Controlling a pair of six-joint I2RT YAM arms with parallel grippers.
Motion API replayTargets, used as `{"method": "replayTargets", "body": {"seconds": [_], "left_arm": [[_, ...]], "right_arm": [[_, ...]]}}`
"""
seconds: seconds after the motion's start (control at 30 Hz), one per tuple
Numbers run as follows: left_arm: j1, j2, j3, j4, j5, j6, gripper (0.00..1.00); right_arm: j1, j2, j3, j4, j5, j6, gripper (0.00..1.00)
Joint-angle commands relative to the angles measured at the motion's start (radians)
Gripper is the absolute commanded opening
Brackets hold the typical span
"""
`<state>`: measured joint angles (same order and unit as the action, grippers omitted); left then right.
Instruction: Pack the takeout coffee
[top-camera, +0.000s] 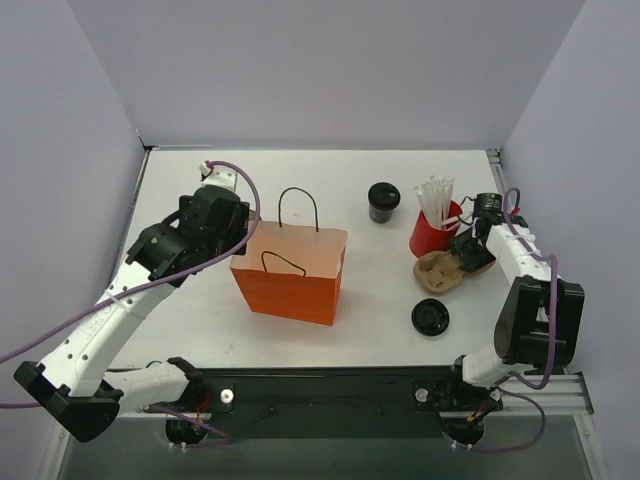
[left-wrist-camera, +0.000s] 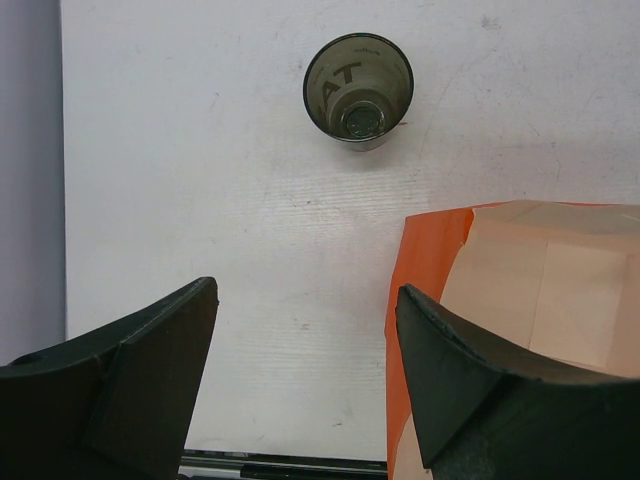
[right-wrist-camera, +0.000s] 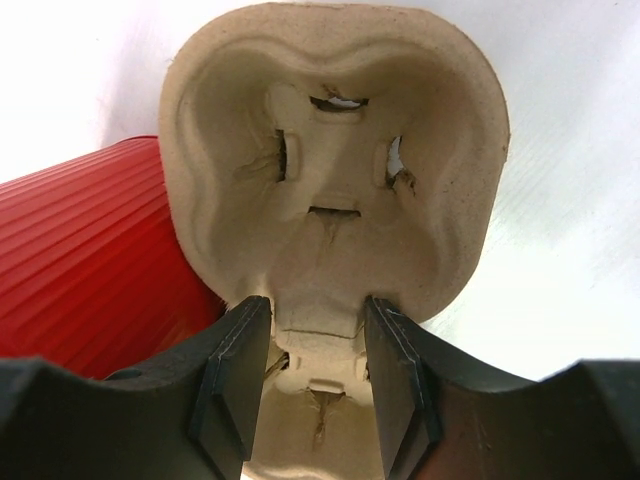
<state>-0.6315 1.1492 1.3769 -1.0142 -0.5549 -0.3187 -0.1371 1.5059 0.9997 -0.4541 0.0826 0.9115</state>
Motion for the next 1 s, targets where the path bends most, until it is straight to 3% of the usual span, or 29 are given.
{"method": "replayTargets", "body": {"seconds": [0.0, 0.17, 0.43, 0.97], "left_arm": [[-0.002, -0.009, 0.037, -0.003, -0.033, 0.013, 0.82], [-0.002, -0.008, 0.037, -0.001, -0.034, 0.013, 0.82], [-0.002, 0.0, 0.047, -0.006, -0.039, 0.013, 0.82], [0.0, 0.014, 0.091, -0.03, -0.039, 0.017, 0.82]], "right_arm": [[-0.007, 0.031, 0.019, -0.017, 0.016, -0.016, 0.42], [-0.007, 0.05, 0.023, -0.012, 0.014, -0.017, 0.41], [-0.009, 0.008, 0.057, -0.047, 0.012, -0.054, 0.25], [-0.044, -0.127, 0.134, -0.227, 0.045, -0.129, 0.24]]}}
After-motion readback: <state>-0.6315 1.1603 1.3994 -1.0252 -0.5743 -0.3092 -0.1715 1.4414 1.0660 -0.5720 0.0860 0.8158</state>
